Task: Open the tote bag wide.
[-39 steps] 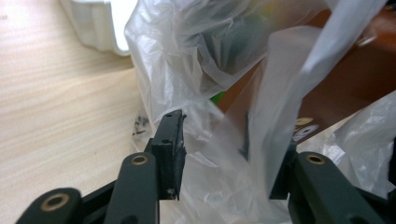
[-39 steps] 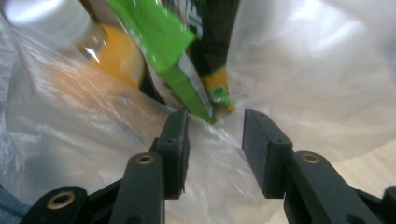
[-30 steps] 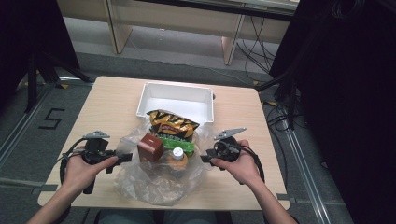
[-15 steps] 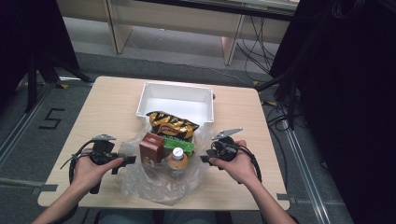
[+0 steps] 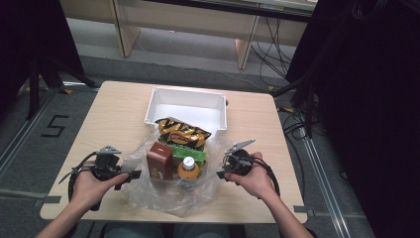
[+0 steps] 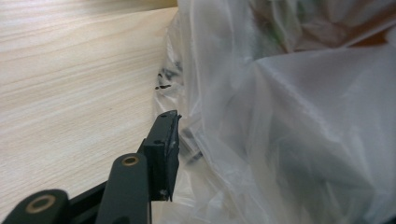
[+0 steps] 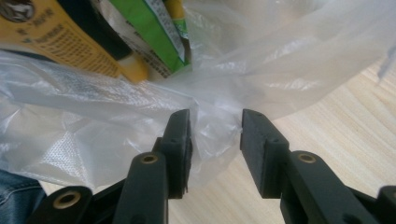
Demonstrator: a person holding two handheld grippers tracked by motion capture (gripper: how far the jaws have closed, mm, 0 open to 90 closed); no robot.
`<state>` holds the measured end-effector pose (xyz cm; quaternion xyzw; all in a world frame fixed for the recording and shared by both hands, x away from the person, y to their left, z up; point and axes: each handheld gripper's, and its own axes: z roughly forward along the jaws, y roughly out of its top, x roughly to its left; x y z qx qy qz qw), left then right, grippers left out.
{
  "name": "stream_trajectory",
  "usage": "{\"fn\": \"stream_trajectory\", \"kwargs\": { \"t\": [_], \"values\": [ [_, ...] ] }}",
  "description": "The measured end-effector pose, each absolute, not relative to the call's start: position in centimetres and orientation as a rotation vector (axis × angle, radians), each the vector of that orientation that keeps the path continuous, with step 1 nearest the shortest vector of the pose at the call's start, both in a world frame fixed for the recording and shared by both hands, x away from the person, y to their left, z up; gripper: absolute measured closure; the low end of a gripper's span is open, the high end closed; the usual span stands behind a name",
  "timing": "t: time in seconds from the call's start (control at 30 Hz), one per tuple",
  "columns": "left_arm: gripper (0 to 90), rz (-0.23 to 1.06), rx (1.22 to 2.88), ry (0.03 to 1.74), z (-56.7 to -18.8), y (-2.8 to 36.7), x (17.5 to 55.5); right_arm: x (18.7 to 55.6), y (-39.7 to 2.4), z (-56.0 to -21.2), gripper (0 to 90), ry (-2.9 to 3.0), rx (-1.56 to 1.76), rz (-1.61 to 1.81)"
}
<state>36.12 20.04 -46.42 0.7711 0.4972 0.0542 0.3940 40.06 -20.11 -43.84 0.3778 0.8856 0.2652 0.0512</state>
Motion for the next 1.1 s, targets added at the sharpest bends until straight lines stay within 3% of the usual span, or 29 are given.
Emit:
{"fn": "stream_trajectory", "kwargs": {
  "t": [0.5, 0.7, 1.1],
  "values": [
    [51.4, 0.154, 2.006, 1.291, -47.6, 19.4, 36.5, 40.4, -20.4, -44.3, 63.5, 2.698, 1.15, 0.796],
    [43.4, 0.181, 1.964, 1.225, -45.6, 20.5, 35.6, 39.3, -21.2, -41.9, 62.2, 2.652, 1.148, 0.899],
    [43.5, 0.251, 1.924, 1.189, -43.6, 21.1, 34.3, 38.0, -21.4, -37.0, 59.5, 2.484, 1.014, 1.11]
  ]
}}
